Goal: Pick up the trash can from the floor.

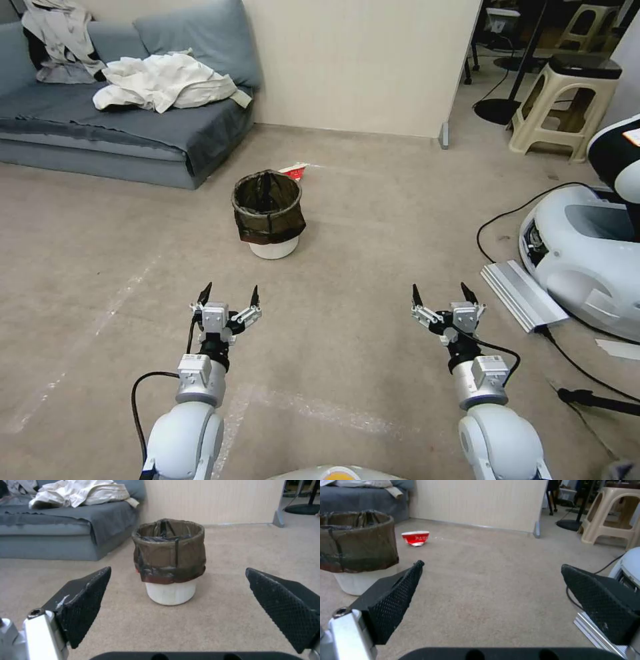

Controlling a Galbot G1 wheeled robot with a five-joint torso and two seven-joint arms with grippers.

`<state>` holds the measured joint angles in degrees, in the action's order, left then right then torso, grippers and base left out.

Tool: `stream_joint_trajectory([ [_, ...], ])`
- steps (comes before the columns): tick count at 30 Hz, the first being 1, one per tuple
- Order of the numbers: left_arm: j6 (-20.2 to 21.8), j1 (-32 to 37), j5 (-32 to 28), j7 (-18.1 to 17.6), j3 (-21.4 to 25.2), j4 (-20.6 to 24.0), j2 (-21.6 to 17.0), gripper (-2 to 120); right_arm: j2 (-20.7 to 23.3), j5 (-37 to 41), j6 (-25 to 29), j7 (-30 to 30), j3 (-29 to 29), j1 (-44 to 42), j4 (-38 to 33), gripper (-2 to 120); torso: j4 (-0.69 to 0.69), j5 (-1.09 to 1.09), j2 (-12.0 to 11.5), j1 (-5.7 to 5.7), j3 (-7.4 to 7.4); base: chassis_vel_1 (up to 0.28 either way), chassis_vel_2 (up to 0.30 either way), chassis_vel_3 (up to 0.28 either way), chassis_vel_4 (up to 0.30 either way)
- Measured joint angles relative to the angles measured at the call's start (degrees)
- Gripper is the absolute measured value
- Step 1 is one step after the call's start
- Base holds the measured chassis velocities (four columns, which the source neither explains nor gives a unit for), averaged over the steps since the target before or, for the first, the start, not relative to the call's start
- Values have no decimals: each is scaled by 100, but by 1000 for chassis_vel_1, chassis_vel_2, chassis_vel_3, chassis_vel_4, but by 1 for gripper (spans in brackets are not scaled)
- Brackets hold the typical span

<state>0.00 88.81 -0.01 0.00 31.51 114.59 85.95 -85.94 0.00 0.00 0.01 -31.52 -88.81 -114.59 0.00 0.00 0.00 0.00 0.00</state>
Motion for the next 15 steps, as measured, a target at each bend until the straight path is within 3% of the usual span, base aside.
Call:
stream_joint_trajectory([
  [15, 0, 1, 0, 0, 0, 0, 0, 100, 0, 0, 0, 0, 0, 0, 0, 100, 0, 0, 0, 0, 0, 0, 0, 0, 0],
])
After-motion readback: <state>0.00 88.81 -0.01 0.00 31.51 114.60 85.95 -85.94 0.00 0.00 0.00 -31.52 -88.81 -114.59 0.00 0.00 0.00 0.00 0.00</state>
